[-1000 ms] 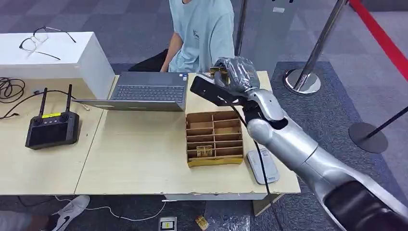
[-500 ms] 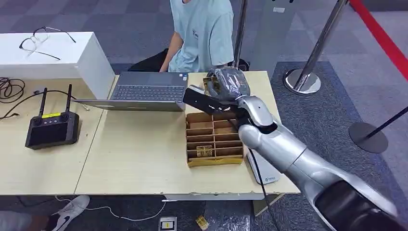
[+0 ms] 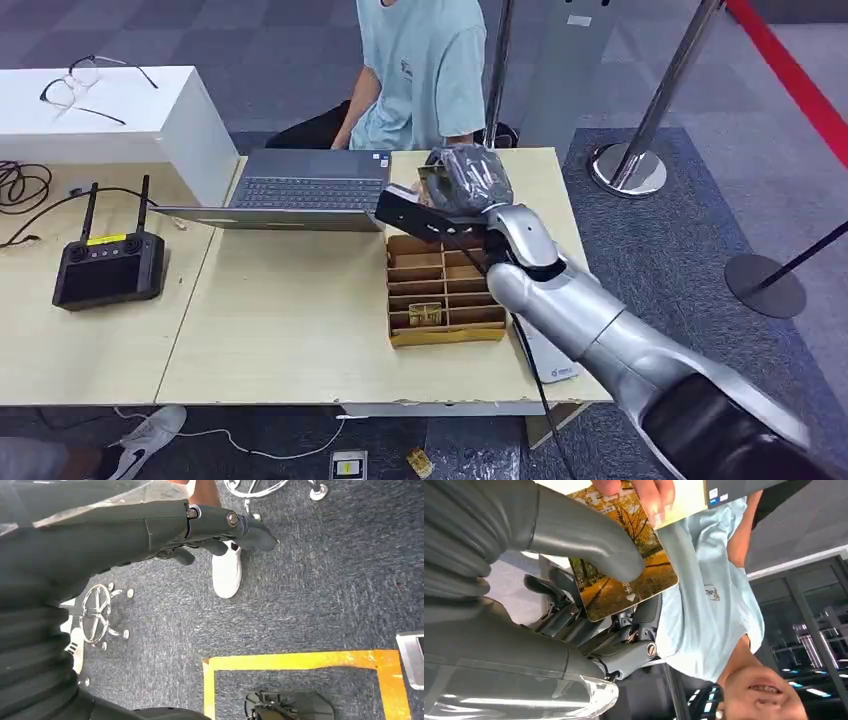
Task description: Pass the card to the sensor for recognition and then transmit it.
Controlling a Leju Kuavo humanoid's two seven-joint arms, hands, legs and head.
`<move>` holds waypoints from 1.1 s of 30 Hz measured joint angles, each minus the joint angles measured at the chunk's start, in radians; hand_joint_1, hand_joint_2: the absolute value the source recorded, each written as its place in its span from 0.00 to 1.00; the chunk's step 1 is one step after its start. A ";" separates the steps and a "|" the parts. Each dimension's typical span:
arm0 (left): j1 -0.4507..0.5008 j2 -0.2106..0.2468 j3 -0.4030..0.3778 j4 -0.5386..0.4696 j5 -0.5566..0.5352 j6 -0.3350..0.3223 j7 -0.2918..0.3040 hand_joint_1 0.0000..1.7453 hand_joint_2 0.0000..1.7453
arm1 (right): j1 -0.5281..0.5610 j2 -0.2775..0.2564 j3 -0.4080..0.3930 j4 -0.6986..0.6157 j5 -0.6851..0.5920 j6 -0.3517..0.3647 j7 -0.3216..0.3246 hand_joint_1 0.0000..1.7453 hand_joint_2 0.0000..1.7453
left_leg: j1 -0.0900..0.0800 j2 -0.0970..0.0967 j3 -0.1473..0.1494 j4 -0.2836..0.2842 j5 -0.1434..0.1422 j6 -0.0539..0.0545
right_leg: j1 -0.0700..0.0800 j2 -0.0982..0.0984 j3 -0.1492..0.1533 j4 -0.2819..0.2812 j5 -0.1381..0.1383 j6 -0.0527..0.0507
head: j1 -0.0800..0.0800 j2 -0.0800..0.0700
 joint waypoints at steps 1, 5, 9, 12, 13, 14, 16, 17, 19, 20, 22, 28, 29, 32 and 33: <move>0.000 -0.001 0.000 0.000 -0.001 -0.001 0.000 0.00 1.00 | 0.003 0.000 0.000 0.000 0.004 -0.002 -0.001 0.00 1.00 | 0.000 0.000 0.000 0.000 0.000 0.000 | 0.000 0.000 0.000 0.000 0.000 0.000 | 0.000 0.000; 0.000 -0.005 0.000 0.000 -0.002 -0.003 0.001 0.00 1.00 | 0.016 0.000 0.000 0.006 0.024 -0.017 -0.001 0.00 1.00 | 0.000 0.000 0.000 0.000 0.000 0.000 | 0.000 0.000 0.000 0.000 0.000 0.000 | 0.000 0.000; 0.000 -0.008 0.000 0.000 -0.008 -0.007 0.008 0.00 1.00 | 0.031 -0.002 0.000 0.010 0.047 -0.032 -0.001 0.00 1.00 | 0.000 0.000 0.000 0.000 0.000 0.000 | 0.000 0.000 0.000 0.000 0.000 0.000 | 0.000 0.000; 0.000 -0.010 0.000 0.000 -0.009 -0.010 0.006 0.00 1.00 | 0.038 -0.003 0.002 0.015 0.054 -0.032 -0.002 0.00 1.00 | 0.000 0.000 0.000 0.000 0.000 0.000 | 0.000 0.000 0.000 0.000 0.000 0.000 | 0.000 0.000; 0.000 -0.010 0.000 0.000 -0.005 -0.011 0.003 0.00 1.00 | 0.040 -0.003 0.002 0.016 0.058 -0.032 -0.003 0.00 1.00 | 0.000 0.000 0.000 0.000 0.000 0.000 | 0.000 0.000 0.000 0.000 0.000 0.000 | 0.000 0.000; 0.000 -0.010 0.000 0.000 -0.002 -0.016 -0.001 0.00 1.00 | 0.042 -0.003 0.004 0.016 0.061 -0.032 -0.006 0.00 1.00 | 0.000 0.000 0.000 0.000 0.000 0.000 | 0.000 0.000 0.000 0.000 0.000 0.000 | 0.000 0.000; 0.000 -0.009 0.000 0.000 -0.001 -0.026 -0.003 0.00 1.00 | 0.045 -0.003 0.005 0.016 0.068 -0.033 -0.011 0.00 1.00 | 0.000 0.000 0.000 0.000 0.000 0.000 | 0.000 0.000 0.000 0.000 0.000 0.000 | 0.000 0.000; 0.000 -0.008 0.000 0.000 -0.001 -0.030 -0.002 0.00 1.00 | 0.045 -0.003 0.005 0.015 0.072 -0.036 -0.013 0.00 1.00 | 0.000 0.000 0.000 0.000 0.000 0.000 | 0.000 0.000 0.000 0.000 0.000 0.000 | 0.000 0.000; 0.000 -0.006 0.000 0.000 -0.002 -0.038 0.004 0.00 1.00 | 0.045 -0.003 0.005 0.009 0.082 -0.045 -0.013 0.00 1.00 | 0.000 0.000 0.000 0.000 0.000 0.000 | 0.000 0.000 0.000 0.000 0.000 0.000 | 0.000 0.000; 0.000 -0.006 0.000 0.000 -0.004 -0.042 0.009 0.00 1.00 | 0.047 -0.005 0.004 0.000 0.087 -0.049 -0.013 0.00 1.00 | 0.000 0.000 0.000 0.000 0.000 0.000 | 0.000 0.000 0.000 0.000 0.000 0.000 | 0.000 0.000; 0.000 -0.005 0.000 0.000 -0.013 -0.050 0.022 0.00 1.00 | 0.052 -0.012 0.002 -0.027 0.099 -0.059 -0.011 0.00 1.00 | 0.000 0.000 0.000 0.000 0.000 0.000 | 0.000 0.000 0.000 0.000 0.000 0.000 | 0.000 0.000; 0.002 -0.003 -0.003 0.000 -0.027 -0.058 0.038 0.00 1.00 | 0.105 -0.059 -0.023 -0.166 0.158 -0.058 0.031 0.00 1.00 | 0.000 0.000 0.000 0.000 0.000 0.000 | 0.000 0.000 0.000 0.000 0.000 0.000 | 0.000 0.000; 0.002 -0.003 -0.003 0.000 -0.029 -0.058 0.038 0.00 1.00 | 0.122 -0.069 -0.031 -0.192 0.166 -0.058 0.037 0.00 1.00 | 0.000 0.000 0.000 0.000 0.000 0.000 | 0.000 0.000 0.000 0.000 0.000 0.000 | 0.000 0.000; 0.002 -0.004 -0.004 0.000 -0.035 -0.055 0.045 0.00 1.00 | 0.156 -0.094 -0.042 -0.262 0.193 -0.056 0.052 0.00 1.00 | 0.000 0.000 0.000 0.000 0.000 0.000 | 0.000 0.000 0.000 0.000 0.000 0.000 | 0.000 0.000; 0.002 -0.005 -0.006 0.000 -0.042 -0.055 0.056 0.00 1.00 | 0.166 -0.104 -0.048 -0.284 0.214 -0.055 0.070 0.00 1.00 | 0.000 0.000 0.000 0.000 0.000 0.000 | 0.000 0.000 0.000 0.000 0.000 0.000 | 0.000 0.000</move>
